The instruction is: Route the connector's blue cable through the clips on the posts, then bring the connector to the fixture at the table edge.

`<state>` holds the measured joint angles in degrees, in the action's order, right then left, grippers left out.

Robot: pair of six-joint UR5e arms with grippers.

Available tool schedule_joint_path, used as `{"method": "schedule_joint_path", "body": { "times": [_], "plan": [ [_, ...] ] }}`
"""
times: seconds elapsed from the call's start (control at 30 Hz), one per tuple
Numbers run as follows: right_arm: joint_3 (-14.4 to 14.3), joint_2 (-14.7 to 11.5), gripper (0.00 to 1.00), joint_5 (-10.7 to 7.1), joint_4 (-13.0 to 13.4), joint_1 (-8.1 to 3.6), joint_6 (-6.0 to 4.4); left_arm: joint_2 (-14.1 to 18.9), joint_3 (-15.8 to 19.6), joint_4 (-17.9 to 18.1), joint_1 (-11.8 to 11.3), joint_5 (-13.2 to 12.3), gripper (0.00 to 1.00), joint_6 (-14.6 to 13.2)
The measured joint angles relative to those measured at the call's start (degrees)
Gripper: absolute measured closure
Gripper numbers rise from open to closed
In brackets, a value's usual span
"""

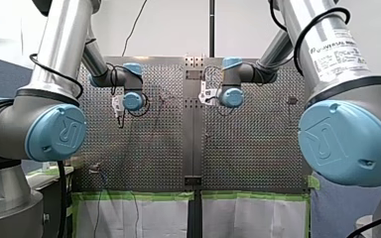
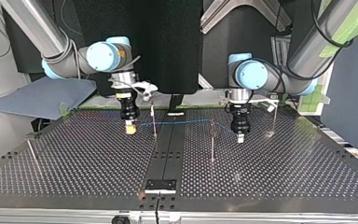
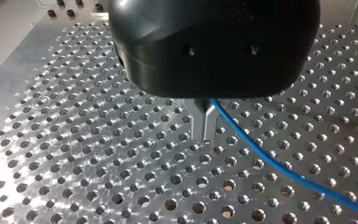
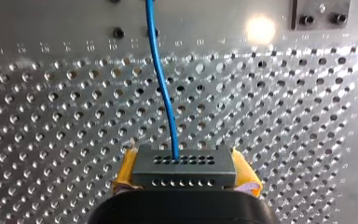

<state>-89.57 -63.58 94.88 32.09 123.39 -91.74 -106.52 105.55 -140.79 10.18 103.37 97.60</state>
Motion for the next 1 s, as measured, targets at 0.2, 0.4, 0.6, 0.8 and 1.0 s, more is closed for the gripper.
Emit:
{"method": "schedule_joint_path", "body": {
  "times": [0.2, 0.4, 0.6, 0.8, 1.0],
  "plan": [
    [0.1, 0.2, 1.00, -0.11, 0.1, -1.13, 0.06, 0.0, -0.1, 0.0, 0.0, -0.5, 1.00, 0.0],
    [0.4, 0.5, 1.00, -0.74, 0.1, -1.86, -0.03, 0.0, -0.2, 0.0, -0.1, -0.8, 1.00, 0.1],
    [0.5, 0.5, 1.00, -1.28, 0.1, -2.11, -0.09, 0.0, -0.2, 0.0, -0.3, -1.0, 1.00, 0.2],
    [0.5, 0.6, 1.00, -1.84, 0.1, -2.14, -0.11, 0.0, -0.1, 0.0, -0.4, -2.6, 0.58, 0.5],
    [0.5, 0.6, 1.00, -1.96, -0.1, -2.15, -0.06, 0.0, -0.1, -0.9, -0.5, -2.6, 0.00, 0.7]
  ]
}}
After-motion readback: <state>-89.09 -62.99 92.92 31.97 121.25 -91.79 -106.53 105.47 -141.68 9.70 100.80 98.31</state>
